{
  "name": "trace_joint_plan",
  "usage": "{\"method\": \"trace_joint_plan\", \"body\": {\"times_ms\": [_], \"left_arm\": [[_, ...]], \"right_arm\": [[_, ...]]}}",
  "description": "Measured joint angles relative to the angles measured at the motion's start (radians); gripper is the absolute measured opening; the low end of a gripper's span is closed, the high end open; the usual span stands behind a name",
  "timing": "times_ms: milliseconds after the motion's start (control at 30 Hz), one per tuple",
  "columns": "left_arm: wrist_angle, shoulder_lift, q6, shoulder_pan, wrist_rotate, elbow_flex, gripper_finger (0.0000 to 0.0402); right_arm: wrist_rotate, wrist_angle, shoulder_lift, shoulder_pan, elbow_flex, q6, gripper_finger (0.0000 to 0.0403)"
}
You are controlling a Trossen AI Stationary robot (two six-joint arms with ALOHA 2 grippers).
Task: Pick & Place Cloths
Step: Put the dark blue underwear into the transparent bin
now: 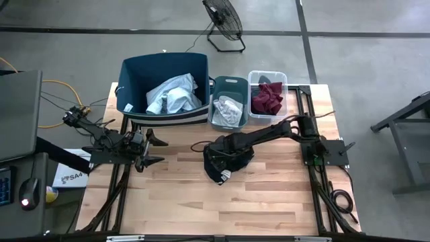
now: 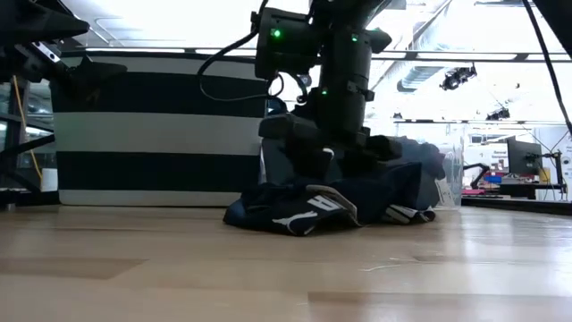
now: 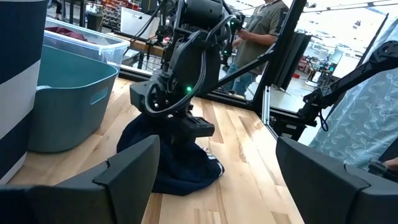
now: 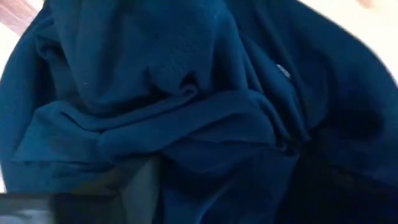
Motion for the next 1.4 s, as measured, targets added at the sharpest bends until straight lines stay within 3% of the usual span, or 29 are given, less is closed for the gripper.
{"method": "trace_joint_plan", "body": {"times_ms": [200,367,433,600,967,1400], "left_arm": [[0.0,0.0,0.0,0.0,0.0,0.0,0.0316],[0.0,0.0,0.0,0.0,0.0,0.0,0.0316],[0.0,0.0,0.0,0.0,0.0,0.0,0.0316],[0.0,0.0,0.0,0.0,0.0,0.0,0.0316],[0.001,0.0,0.0,0.0,-0.001,0.0,0.0316],[0.0,0.0,0.0,0.0,0.0,0.0,0.0316]], "right_arm": [[-0.042,0.004,0.002,0.003,-0.001,0.047,0.0179],[-0.147,0.006,0.003,0.002,-0.002,0.037,0.0049],[-0.195,0.003,-0.01,-0.003,-0.003,0.018,0.0023],[-0.222,-0.033,-0.075,-0.002,-0.014,0.016,0.0023],[-0.085,-0.235,-0.43,-0.021,-0.008,-0.067,0.0023],[0.147,-0.423,-0.783,-0.233,-0.007,-0.399,0.0023]]}}
